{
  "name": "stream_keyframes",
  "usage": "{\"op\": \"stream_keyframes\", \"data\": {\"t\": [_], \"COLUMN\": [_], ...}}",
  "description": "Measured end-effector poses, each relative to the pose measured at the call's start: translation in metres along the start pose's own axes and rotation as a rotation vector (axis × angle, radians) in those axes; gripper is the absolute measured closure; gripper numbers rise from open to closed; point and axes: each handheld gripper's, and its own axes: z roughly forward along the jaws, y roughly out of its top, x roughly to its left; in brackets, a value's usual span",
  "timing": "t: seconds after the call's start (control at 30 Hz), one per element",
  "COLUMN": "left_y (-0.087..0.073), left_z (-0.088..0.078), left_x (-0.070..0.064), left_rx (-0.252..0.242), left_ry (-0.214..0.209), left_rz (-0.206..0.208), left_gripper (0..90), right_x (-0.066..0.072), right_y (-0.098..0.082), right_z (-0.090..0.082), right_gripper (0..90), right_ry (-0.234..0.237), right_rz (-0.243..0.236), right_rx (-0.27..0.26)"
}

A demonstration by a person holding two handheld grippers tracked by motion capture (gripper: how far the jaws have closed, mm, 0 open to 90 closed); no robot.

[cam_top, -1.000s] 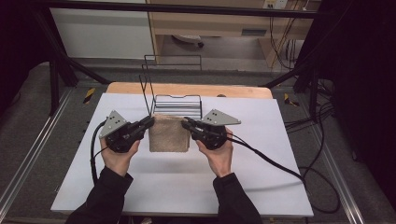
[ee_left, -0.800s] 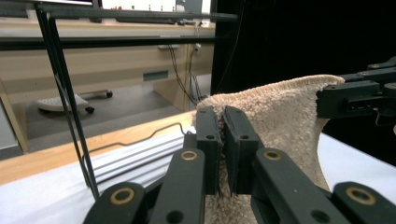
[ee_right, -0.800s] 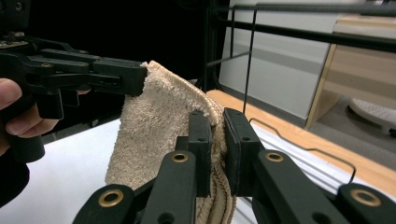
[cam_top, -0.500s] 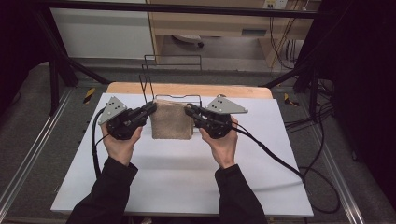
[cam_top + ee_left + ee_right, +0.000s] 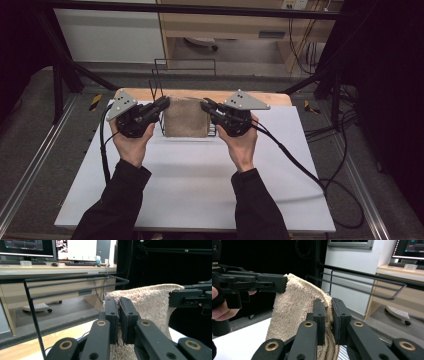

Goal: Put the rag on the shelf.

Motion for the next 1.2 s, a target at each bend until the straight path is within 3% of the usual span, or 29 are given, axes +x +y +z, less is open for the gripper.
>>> {"op": "stream_keyframes", "data": {"t": [0.8,1.2], "left_y": [0.041,0.065], "left_z": [0.014,0.021], "left_x": [0.009,0.018], "left_rx": [-0.066,-0.085], "left_ry": [0.008,0.035], "left_rz": [-0.002,0.004], "left_gripper": [85.1,85.2], "right_x": [-0.013,-0.018], "right_y": [0.04,0.066], "right_z": [0.009,0.02], "right_gripper": [82.5,82.5], "right_ry": [-0.036,-0.054], "right_rz": [-0.018,-0.035], "right_rx": [-0.073,-0.1]}}
